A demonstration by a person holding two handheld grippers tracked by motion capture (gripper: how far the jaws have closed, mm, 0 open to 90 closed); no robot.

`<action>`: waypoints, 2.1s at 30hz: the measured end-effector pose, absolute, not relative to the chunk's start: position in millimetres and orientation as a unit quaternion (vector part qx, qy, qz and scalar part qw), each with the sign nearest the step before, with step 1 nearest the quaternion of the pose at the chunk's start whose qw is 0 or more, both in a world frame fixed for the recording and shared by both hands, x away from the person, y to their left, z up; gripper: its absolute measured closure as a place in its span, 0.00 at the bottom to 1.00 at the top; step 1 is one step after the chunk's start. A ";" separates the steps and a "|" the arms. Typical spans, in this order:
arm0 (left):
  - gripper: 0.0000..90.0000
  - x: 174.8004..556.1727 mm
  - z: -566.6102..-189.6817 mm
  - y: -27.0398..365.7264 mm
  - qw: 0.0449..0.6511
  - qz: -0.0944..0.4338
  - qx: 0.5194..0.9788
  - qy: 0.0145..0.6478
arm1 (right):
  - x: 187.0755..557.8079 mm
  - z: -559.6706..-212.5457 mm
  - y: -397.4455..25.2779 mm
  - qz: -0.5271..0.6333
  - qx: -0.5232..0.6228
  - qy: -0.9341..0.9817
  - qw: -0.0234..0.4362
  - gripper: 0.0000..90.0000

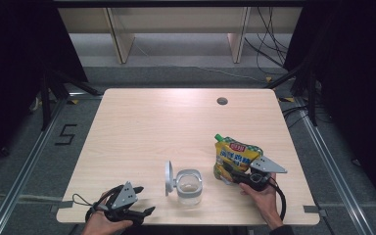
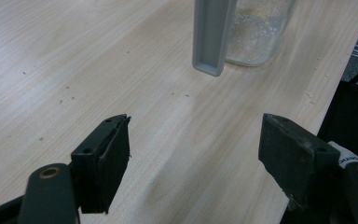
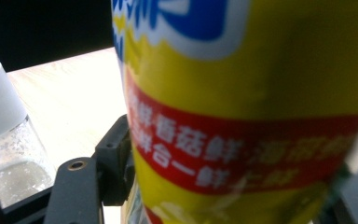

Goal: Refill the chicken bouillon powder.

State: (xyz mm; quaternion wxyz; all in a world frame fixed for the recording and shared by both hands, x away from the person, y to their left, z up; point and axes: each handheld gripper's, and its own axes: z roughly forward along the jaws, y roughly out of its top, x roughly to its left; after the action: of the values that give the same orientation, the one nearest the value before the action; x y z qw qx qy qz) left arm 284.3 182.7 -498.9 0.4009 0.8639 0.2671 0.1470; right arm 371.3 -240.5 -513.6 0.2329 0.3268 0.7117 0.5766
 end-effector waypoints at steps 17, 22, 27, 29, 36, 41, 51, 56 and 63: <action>0.27 284.2 -498.9 182.6 0.402 0.147 0.863 0.267 | 371.9 -512.4 -233.6 0.575 0.338 0.715 0.211 0.53; 0.27 283.4 -497.6 183.1 0.400 0.147 0.865 0.265 | 371.9 -508.7 -231.5 0.566 0.332 0.719 0.228 0.55; 0.27 283.6 -498.7 183.2 0.408 0.156 0.858 0.270 | 366.8 -502.1 -228.3 0.559 0.340 0.718 0.236 0.58; 0.27 283.3 -498.3 183.8 0.410 0.157 0.857 0.269 | 362.1 -498.3 -227.7 0.550 0.357 0.719 0.229 0.59; 0.27 283.7 -497.8 184.5 0.406 0.155 0.859 0.270 | 355.4 -489.9 -241.2 0.536 0.350 0.728 0.246 0.60; 0.27 283.9 -498.0 184.9 0.411 0.155 0.857 0.271 | 345.4 -479.4 -245.7 0.542 0.347 0.719 0.264 0.60; 0.27 283.6 -497.1 185.8 0.411 0.153 0.855 0.275 | 321.7 -463.0 -225.6 0.516 0.284 0.752 0.296 0.60; 0.27 284.4 -497.3 187.1 0.413 0.161 0.853 0.276 | 312.1 -459.3 -215.0 0.507 0.269 0.766 0.290 0.60; 0.27 284.5 -497.3 187.1 0.412 0.161 0.853 0.277 | 298.3 -451.3 -203.7 0.465 0.210 0.791 0.338 0.60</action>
State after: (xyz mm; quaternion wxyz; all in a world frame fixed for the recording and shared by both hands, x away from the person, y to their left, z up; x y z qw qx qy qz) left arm 284.5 187.1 -497.3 0.4124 0.8528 0.2768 0.1611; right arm 298.3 -203.7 -451.3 0.3382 0.2098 0.7910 0.4648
